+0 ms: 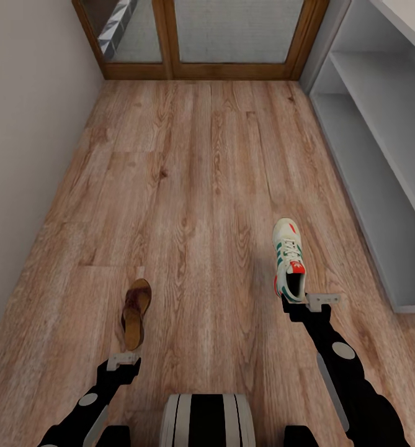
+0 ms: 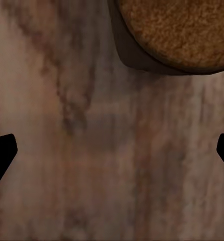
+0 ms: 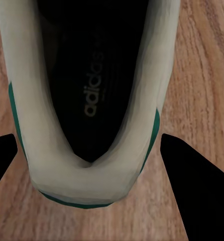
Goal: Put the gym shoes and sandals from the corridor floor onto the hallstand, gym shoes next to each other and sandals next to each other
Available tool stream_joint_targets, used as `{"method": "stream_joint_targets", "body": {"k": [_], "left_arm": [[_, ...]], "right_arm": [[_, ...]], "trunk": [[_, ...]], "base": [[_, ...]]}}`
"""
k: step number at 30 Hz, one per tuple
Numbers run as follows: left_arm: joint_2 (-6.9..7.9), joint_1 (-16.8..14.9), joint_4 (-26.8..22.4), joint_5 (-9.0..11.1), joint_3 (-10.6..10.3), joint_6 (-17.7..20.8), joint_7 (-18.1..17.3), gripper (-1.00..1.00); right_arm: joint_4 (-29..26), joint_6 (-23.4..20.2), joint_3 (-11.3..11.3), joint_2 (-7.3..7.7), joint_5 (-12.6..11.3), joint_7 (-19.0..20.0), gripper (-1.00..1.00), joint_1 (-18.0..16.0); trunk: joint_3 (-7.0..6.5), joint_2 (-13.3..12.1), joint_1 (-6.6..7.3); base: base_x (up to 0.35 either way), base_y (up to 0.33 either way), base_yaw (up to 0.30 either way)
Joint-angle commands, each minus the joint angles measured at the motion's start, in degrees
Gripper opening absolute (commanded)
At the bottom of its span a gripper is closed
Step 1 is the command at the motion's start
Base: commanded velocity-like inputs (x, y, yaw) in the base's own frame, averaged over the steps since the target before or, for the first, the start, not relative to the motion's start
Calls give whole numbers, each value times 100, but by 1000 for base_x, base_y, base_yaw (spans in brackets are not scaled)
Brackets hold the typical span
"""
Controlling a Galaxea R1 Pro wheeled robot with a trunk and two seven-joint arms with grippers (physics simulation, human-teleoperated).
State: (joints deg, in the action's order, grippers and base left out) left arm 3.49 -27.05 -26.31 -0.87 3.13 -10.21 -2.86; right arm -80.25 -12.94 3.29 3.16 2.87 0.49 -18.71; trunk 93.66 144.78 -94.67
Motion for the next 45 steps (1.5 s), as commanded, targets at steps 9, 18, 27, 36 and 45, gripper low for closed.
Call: {"method": "stream_joint_targets", "body": {"k": [9,18,27,36,45], "left_arm": [[-6,-2,4,-9,30,-17,-32,100],[-6,-2,11,-9,33,-17,-31,100],[-6,-2,11,-7,37,-17,-30,100],[-7,-2,11,-1,38,-17,-33,100],[-6,-2,11,-1,40,-16,-30,100]], "right_arm": [[-8,-33,3,-1,30,4,-100,-1],[-8,-39,0,1,30,4,-100,-1],[-8,-42,0,0,30,4,-100,-1],[-8,-42,-2,-7,30,4,-100,-1],[-8,-42,-2,-8,32,4,-100,-1]], "trunk": [[3,1,1],[3,1,1],[3,1,1],[3,1,1],[3,1,1]], "base": [[108,0,0],[150,0,0],[11,0,0],[0,0,0],[0,0,-7]]}}
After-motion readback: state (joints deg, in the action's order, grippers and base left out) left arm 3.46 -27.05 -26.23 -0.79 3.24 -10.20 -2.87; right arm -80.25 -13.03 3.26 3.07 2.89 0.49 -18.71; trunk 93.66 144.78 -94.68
